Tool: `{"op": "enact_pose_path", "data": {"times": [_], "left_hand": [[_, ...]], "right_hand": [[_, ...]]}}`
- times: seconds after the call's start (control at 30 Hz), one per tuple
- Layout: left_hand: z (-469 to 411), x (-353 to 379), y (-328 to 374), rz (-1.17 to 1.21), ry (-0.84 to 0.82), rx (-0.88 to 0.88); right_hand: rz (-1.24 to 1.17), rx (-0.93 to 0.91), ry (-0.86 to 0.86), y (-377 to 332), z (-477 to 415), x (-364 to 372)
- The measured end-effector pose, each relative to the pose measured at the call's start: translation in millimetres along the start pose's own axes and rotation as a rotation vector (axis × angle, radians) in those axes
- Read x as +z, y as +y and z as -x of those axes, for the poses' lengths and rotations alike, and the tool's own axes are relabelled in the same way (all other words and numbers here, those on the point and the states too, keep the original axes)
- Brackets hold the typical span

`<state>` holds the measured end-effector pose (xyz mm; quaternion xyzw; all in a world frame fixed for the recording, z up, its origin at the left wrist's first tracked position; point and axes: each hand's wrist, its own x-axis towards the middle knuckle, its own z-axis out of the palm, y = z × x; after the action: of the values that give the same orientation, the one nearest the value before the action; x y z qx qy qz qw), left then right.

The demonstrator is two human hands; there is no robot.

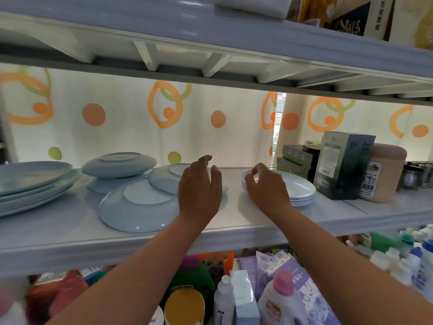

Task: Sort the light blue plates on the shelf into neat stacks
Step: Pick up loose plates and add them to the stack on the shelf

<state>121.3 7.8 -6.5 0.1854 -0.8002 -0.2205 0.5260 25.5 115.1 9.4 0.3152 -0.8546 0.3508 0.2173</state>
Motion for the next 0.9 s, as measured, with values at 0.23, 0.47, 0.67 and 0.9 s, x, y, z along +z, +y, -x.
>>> {"op": "enact_pose_path", "data": {"times": [0.23,0.47,0.67,0.9], "left_hand": [[-3.7,-37.3,-24.8,-0.067,0.037,-0.084],[-2.9,-62.8,-45.6,-0.091,0.013,-0.108],[-1.6,-71.0,-57.3,-0.091,-0.028,-0.131],[-0.8,-78.2,-65.8,-0.077,-0.03,-0.133]], "right_hand": [[-0.162,-0.255,-0.154,-40.6,5.7,31.1],[0.14,-0.498,-0.293,-57.0,8.4,46.7],[0.278,-0.463,-0.36,-58.0,8.5,59.8],[0.354,-0.366,-0.313,-60.2,7.7,74.2]]}}
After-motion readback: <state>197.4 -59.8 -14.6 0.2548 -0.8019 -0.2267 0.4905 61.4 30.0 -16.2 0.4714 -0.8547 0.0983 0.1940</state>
